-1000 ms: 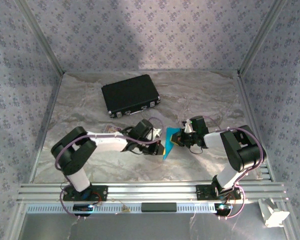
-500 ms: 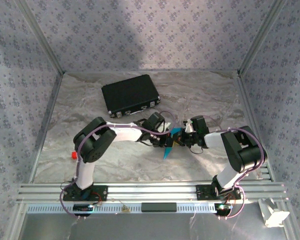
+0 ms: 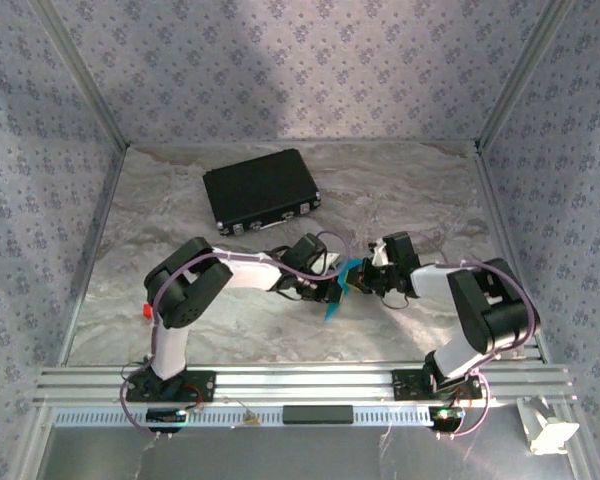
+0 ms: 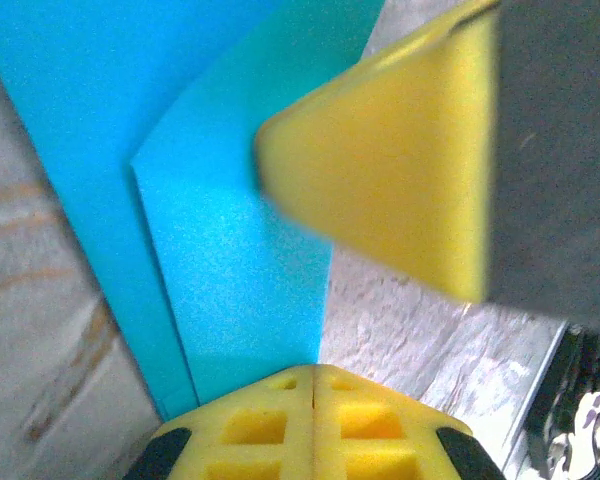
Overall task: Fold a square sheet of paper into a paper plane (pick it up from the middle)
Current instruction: Fold the wing for the fifth time at the center of the table.
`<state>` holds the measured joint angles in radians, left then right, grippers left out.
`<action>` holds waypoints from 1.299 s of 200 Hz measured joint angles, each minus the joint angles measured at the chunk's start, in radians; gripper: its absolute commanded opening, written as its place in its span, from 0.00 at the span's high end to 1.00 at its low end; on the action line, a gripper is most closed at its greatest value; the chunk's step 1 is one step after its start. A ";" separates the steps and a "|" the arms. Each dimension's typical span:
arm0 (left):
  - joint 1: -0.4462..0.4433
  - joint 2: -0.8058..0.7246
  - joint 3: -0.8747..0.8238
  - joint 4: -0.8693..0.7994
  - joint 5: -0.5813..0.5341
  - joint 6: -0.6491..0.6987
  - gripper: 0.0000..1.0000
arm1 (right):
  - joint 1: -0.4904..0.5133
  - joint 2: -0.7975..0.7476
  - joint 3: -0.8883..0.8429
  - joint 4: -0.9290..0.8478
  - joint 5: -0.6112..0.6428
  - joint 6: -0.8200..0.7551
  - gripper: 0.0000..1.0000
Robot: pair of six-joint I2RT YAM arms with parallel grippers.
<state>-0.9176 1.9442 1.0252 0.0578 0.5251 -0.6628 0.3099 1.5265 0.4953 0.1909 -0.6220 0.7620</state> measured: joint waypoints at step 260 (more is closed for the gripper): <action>0.024 -0.064 -0.112 0.061 0.027 0.030 1.00 | -0.037 0.091 0.056 0.008 -0.019 -0.072 0.96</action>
<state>-0.8936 1.8801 0.9131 0.1184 0.5526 -0.6327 0.2733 1.6176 0.5514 0.1993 -0.6415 0.6903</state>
